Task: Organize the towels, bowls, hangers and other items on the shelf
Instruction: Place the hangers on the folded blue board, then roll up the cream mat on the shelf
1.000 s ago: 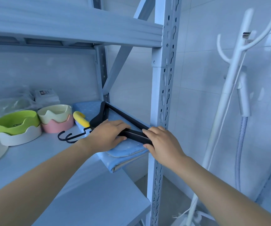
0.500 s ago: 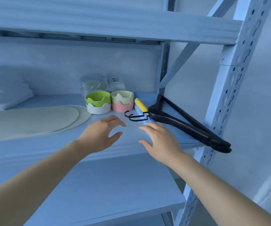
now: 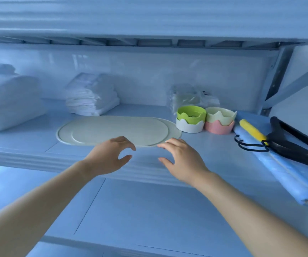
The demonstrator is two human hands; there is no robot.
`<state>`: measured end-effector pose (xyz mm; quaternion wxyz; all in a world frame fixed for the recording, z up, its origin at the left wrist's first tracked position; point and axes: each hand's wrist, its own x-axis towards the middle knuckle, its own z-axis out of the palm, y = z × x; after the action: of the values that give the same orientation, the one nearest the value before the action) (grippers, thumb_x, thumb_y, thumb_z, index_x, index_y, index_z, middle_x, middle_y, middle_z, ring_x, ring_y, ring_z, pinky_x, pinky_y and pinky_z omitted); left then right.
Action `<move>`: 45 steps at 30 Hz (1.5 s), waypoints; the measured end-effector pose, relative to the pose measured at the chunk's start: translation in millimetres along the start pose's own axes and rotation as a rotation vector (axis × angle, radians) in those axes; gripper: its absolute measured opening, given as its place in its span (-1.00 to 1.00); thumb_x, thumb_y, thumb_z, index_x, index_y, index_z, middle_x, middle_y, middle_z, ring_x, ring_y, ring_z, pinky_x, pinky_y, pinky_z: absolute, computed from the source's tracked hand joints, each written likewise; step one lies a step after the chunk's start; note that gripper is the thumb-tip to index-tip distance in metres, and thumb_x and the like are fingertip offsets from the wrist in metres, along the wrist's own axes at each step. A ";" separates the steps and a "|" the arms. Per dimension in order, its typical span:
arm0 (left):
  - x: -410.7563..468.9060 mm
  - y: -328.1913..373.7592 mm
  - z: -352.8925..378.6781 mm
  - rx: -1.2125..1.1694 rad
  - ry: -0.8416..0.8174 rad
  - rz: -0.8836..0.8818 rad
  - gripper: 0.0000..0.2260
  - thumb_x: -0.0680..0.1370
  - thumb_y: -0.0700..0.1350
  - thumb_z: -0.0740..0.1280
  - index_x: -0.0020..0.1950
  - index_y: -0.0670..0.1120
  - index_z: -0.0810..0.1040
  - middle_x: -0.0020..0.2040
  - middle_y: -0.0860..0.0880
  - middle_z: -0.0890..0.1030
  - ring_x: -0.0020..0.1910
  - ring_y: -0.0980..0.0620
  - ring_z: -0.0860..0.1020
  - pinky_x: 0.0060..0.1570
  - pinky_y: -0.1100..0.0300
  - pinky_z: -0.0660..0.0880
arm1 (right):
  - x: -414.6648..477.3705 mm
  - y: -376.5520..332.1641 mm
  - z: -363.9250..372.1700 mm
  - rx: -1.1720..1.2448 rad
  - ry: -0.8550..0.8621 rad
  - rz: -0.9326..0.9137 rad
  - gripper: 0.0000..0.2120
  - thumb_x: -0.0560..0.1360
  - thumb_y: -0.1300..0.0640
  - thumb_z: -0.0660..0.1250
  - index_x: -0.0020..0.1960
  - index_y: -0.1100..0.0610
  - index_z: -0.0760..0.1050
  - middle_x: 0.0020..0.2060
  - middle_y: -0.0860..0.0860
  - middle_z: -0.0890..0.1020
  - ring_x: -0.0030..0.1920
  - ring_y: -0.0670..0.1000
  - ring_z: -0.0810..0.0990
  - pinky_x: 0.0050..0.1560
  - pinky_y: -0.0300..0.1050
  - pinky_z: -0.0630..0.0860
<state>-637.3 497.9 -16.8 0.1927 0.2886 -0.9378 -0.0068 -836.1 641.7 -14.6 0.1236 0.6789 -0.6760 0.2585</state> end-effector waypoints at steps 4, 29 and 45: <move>5.9 -67.6 -4.7 0.040 -0.043 -0.024 -0.79 0.54 0.06 0.24 0.16 0.21 0.47 0.15 0.24 0.45 -0.04 0.19 0.46 -0.11 0.21 0.43 | 51.8 -26.8 37.0 0.027 -0.017 -0.016 -0.66 0.51 -0.01 0.29 0.27 0.02 0.45 0.15 -0.07 0.50 0.21 -0.03 0.40 0.08 -0.14 0.41; 28.1 -204.7 -5.8 0.027 -0.130 0.137 -0.61 0.51 -0.15 0.16 0.23 0.25 0.46 0.20 0.26 0.50 0.11 0.16 0.48 -0.03 0.25 0.44 | 180.9 -61.9 160.5 0.204 -0.024 -0.002 -0.84 0.47 0.03 0.37 -0.01 0.07 0.62 -0.05 -0.06 0.62 0.03 -0.01 0.53 0.07 -0.12 0.45; 41.6 -253.4 -11.9 0.002 -0.117 -0.054 -0.39 0.28 -0.36 0.14 0.06 0.31 0.50 0.09 0.35 0.47 0.07 0.23 0.44 -0.15 0.32 0.42 | 177.6 -58.0 163.6 0.250 -0.112 0.030 -0.80 0.47 -0.06 0.33 -0.02 0.02 0.62 -0.05 -0.14 0.58 0.02 -0.11 0.52 0.10 -0.15 0.45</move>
<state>-528.0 265.3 -22.3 0.1373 0.3130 -0.9393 -0.0280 -757.6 408.7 -48.8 -0.0038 0.6921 -0.6546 0.3040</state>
